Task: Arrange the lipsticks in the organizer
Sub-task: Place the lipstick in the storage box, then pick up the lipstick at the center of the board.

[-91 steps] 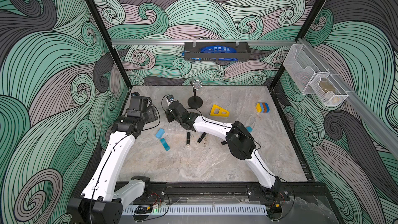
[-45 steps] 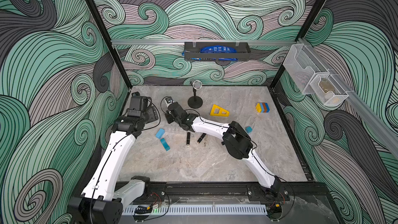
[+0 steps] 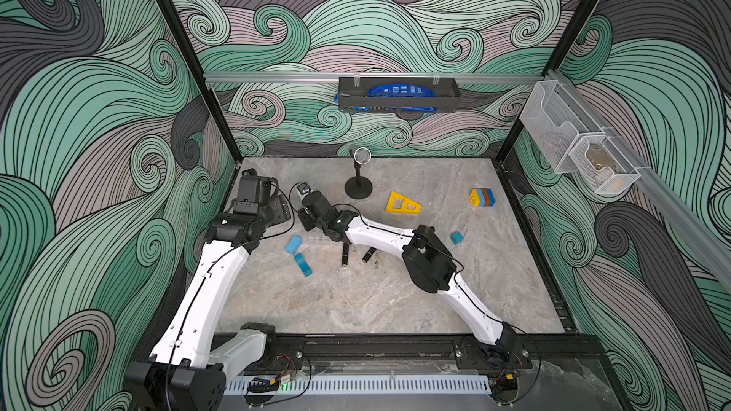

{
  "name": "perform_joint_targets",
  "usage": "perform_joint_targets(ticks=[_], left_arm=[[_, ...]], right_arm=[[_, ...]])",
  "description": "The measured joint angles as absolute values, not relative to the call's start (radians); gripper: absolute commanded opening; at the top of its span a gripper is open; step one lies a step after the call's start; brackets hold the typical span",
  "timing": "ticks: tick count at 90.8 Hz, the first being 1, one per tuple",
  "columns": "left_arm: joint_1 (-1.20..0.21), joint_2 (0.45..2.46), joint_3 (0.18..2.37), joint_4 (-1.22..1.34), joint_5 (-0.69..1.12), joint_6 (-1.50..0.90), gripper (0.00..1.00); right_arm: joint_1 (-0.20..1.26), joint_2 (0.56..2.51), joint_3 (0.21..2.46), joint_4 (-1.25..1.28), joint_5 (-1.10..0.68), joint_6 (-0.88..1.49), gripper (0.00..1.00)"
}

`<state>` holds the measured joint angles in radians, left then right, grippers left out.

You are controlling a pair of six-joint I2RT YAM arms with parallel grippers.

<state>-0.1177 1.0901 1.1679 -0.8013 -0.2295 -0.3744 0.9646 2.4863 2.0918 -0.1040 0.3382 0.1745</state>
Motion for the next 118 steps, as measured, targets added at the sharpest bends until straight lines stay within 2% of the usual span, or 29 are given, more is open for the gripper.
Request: perform_joint_targets(ticks=[13, 25, 35, 49, 68, 83, 98, 118], left_arm=[[-0.118, 1.090, 1.178, -0.822, -0.223, -0.374, 0.78], [-0.118, 1.081, 1.197, -0.838, -0.224, -0.374, 0.77], [-0.117, 1.055, 1.197, -0.849, -0.213, -0.371, 0.77], [-0.134, 0.985, 1.136, -0.838, -0.145, -0.366, 0.77], [-0.364, 0.935, 0.924, -0.820, -0.120, -0.394, 0.76], [-0.522, 0.962, 0.814, -0.811, -0.101, -0.440, 0.71], [-0.588, 1.018, 0.770, -0.757, -0.057, -0.459, 0.66], [-0.617, 1.228, 0.772, -0.641, 0.042, -0.460, 0.63]], right_arm=[[0.960, 2.428, 2.074, -0.118, 0.316, 0.197, 0.46], [0.941, 2.281, 1.980, -0.107, 0.278, 0.252, 0.48], [0.910, 2.115, 1.838, -0.071, 0.253, 0.325, 0.49], [0.856, 1.842, 1.502, 0.022, 0.229, 0.452, 0.49], [0.765, 1.590, 1.112, 0.070, 0.176, 0.577, 0.50], [0.709, 1.410, 0.871, 0.061, 0.121, 0.624, 0.50], [0.702, 1.314, 0.772, 0.052, 0.067, 0.636, 0.50], [0.700, 1.313, 0.763, 0.043, 0.037, 0.639, 0.50]])
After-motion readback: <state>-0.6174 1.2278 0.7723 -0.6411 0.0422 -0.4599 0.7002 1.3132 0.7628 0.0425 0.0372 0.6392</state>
